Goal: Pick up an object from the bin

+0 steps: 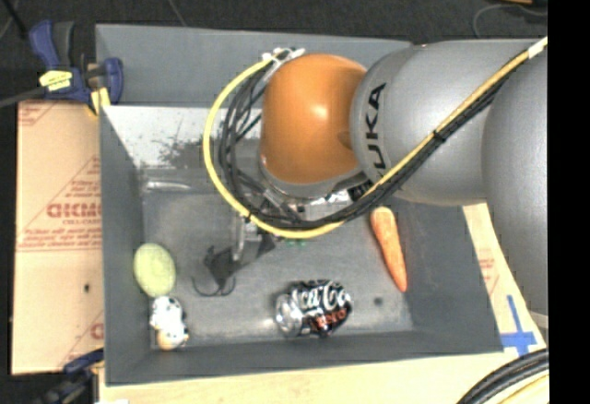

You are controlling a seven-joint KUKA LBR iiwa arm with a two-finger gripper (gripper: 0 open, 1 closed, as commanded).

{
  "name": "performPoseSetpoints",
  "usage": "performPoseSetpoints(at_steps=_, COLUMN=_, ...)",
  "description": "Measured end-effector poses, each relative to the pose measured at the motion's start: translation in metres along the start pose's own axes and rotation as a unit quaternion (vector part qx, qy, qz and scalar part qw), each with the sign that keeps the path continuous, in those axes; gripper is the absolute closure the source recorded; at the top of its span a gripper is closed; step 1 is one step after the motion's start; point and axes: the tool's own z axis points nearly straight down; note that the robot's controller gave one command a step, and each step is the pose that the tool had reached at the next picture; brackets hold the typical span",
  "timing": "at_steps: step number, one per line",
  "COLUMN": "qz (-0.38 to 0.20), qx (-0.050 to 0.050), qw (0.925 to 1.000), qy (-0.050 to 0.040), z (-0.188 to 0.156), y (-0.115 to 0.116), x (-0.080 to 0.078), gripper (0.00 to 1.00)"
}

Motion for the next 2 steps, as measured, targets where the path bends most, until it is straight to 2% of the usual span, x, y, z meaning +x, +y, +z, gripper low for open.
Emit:
performPoseSetpoints(at_steps=1, qz=-0.008, qx=-0.001, qw=1.0, qy=-0.0035, z=-0.053, y=0.001, x=-0.004, gripper=1.0)
performPoseSetpoints(at_steps=2, qz=-0.017, qx=0.0, qw=0.9998, qy=-0.0024, z=-0.066, y=0.0, x=-0.004, gripper=1.0)
